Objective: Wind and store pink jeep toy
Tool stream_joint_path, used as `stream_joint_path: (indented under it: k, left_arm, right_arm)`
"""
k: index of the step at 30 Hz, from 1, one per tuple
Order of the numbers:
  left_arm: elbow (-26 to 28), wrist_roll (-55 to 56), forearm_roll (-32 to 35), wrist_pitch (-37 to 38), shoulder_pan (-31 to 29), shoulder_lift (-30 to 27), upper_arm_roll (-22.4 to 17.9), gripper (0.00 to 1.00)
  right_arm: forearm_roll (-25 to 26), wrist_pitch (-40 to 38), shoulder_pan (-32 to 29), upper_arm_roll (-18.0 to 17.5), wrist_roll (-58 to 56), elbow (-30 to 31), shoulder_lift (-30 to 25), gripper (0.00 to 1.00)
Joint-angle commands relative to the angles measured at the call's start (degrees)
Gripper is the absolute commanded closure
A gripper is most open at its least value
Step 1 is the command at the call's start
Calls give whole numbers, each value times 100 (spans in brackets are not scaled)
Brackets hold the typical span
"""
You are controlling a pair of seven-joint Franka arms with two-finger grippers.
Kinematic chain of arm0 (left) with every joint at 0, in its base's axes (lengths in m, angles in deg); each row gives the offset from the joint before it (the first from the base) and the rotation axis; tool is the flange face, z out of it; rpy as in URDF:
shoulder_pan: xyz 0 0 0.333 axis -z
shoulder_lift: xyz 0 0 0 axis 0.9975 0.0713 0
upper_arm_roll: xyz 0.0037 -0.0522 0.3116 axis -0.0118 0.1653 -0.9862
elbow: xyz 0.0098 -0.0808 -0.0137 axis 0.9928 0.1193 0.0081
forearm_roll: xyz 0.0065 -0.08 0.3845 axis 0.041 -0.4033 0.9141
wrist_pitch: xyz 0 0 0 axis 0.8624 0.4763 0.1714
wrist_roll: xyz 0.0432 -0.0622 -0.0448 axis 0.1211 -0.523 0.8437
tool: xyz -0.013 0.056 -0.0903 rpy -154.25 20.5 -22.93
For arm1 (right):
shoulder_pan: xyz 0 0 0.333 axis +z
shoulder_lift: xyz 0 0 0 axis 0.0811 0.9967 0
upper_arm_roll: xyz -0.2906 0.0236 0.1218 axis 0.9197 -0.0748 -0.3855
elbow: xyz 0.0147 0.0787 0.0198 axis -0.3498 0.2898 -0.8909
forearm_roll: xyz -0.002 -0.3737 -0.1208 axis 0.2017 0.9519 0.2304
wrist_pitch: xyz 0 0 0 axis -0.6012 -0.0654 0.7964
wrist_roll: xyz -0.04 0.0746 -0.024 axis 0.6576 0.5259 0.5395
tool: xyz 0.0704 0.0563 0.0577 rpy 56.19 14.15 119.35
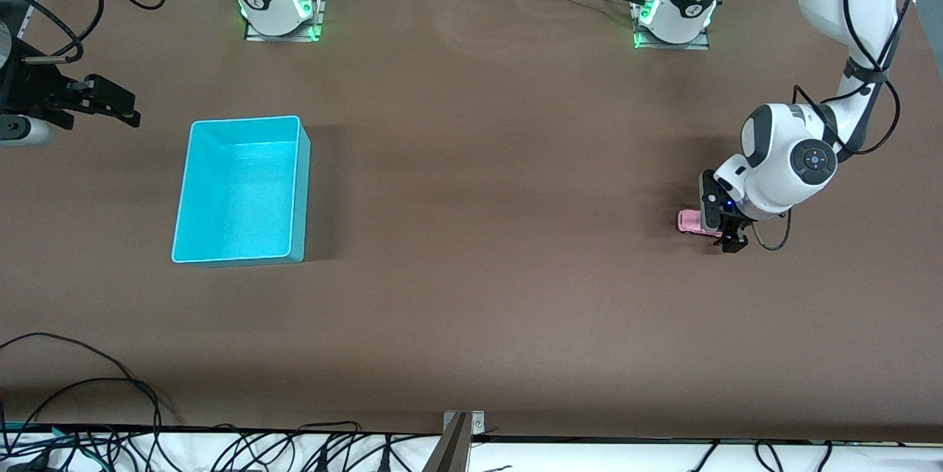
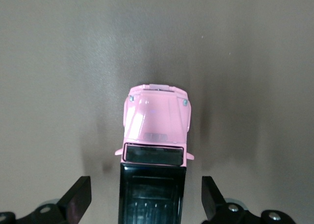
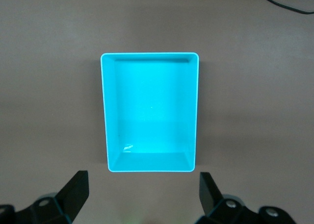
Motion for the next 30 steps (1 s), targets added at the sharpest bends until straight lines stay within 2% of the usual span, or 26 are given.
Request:
stream_joint_path:
  k: [1,10,20,30]
  left_arm:
    - [12,-221,133,-86,-75,-35,53,48]
    - [3,-239,133,-77,-66,-97,88,89]
    - [-6,-239,124,-16,-66,-70,88,99]
    - [-41,-239,133,160,-206,79,62,100]
  right_arm:
    - [68,13,-72,-70,-17,99,-100,0]
    - [68,4,-72,-70,-17,99,-100,0]
    - [68,13,-72,-70,-17,99,-100,0]
    - [68,13,-72,-70,-17,99,-100,0]
